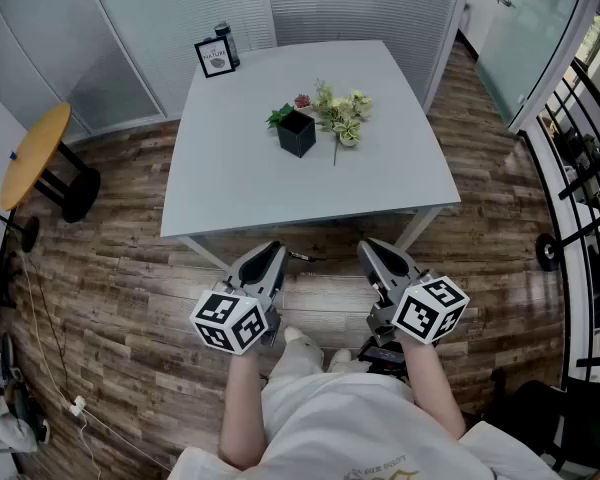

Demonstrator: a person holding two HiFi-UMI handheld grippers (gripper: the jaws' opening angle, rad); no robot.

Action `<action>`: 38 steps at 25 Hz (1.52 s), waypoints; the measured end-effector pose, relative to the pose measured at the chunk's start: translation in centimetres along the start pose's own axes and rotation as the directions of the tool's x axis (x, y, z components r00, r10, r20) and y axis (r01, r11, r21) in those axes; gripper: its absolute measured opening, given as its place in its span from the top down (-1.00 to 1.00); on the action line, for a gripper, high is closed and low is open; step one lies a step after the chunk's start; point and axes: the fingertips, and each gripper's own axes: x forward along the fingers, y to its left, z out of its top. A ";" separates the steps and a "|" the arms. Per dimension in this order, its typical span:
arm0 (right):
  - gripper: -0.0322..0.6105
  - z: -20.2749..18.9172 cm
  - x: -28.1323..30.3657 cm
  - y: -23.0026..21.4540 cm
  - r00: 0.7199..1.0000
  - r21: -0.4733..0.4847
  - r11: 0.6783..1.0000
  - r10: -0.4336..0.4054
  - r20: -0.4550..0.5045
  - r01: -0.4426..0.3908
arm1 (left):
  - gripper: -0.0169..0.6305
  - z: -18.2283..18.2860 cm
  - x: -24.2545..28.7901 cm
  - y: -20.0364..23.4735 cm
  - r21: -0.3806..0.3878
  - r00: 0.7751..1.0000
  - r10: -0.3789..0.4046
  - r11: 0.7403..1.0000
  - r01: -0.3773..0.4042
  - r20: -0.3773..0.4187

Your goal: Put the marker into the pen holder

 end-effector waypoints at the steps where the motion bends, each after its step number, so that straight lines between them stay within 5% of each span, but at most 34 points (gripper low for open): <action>1: 0.85 0.1 0.0 0.0 1.000 -0.006 1.000 0.004 0.001 -0.004 | 0.80 0.1 0.0 0.0 0.002 1.000 0.000 1.000 0.000 0.005; 23: 0.85 0.4 -0.8 -1.4 0.999 -0.103 0.994 -0.044 -0.025 0.041 | 0.81 0.3 0.5 -0.6 -0.005 1.000 0.013 1.000 -0.013 0.016; 38: 0.85 0.1 -0.1 -5.6 0.996 -0.070 0.996 -0.065 -0.053 0.061 | 0.81 -0.7 3.6 1.2 -0.014 0.998 0.056 0.998 -0.056 -0.005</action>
